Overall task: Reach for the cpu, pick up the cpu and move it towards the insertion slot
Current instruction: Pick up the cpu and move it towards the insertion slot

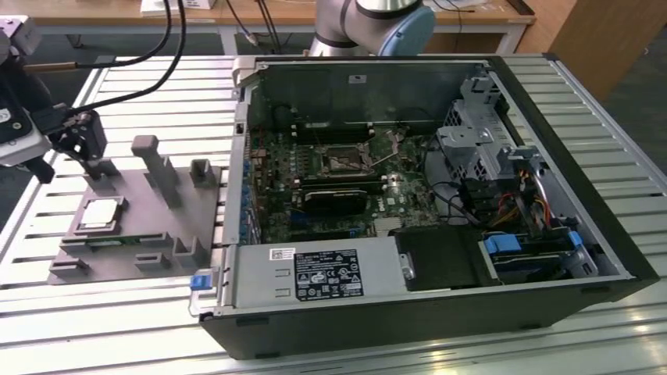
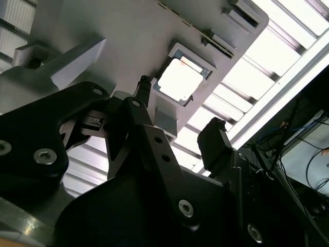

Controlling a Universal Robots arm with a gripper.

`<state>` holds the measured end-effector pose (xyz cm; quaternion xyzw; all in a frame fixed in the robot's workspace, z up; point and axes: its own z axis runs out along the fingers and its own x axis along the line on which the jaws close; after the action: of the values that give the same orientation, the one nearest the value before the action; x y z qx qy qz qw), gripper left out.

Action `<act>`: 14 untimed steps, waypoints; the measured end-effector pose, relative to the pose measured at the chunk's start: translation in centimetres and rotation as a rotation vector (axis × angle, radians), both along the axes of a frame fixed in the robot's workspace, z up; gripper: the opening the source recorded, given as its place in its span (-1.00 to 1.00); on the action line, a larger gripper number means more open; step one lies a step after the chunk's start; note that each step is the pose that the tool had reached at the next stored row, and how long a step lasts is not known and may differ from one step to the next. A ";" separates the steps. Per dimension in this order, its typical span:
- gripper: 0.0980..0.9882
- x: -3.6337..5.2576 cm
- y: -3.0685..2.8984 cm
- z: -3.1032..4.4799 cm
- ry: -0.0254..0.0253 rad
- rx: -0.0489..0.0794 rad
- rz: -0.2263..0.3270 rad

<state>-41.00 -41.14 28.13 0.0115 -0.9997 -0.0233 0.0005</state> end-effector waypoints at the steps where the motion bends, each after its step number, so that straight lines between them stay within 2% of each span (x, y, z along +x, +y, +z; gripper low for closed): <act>1: 0.23 0.00 -0.01 -0.18 -0.0001 0.000 0.000; 14: 0.26 -0.02 -0.44 -2.55 0.0003 0.000 -0.001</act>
<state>-41.03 -41.58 25.58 0.0108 -0.9997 -0.0233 0.0006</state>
